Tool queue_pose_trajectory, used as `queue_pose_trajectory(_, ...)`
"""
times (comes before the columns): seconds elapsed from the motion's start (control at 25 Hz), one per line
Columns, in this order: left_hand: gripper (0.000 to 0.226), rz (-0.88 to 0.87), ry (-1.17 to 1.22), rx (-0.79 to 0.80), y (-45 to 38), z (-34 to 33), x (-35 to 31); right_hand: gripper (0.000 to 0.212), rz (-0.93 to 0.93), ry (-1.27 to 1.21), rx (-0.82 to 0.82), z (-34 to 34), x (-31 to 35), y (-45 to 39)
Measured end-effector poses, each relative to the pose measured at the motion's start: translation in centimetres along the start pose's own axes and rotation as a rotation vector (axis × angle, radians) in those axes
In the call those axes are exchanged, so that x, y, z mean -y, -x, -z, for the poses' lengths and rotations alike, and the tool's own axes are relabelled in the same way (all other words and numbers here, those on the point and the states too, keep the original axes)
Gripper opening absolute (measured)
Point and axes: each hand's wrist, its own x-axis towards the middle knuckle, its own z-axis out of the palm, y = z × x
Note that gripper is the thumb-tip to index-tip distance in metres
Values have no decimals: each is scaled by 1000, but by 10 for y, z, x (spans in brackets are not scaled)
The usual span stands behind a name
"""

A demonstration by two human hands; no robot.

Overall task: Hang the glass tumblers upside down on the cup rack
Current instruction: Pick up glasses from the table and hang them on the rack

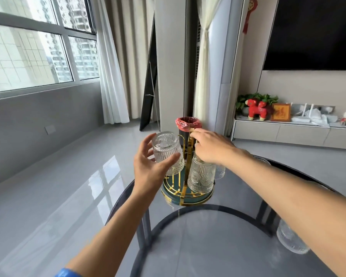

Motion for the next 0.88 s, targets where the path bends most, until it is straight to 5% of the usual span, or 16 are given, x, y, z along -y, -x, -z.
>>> queue_pose_trajectory(0.08, 74, -8, -41, -4, -8, -5, 9, 43, 7, 9, 106, 2, -2, -13)
queue_pose_trajectory(0.24, 76, -40, -169, 37, -8, -13, 31, 51, 61, 32, 72, -1, -8, -19)
queue_pose_trajectory(0.48, 71, -180, -589, 104, -1, -10, 53, 15, 98, 173, 32, 6, 2, -18)
queue_pose_trajectory(0.72, 62, -105, -687, 131, 3, -5, 61, 31, 66, 127, 17, 1, -3, -14)
queue_pose_trajectory(0.88, 63, -89, -771, 146, 8, -6, 52, 64, 14, 59, 67, -14, -11, -8)
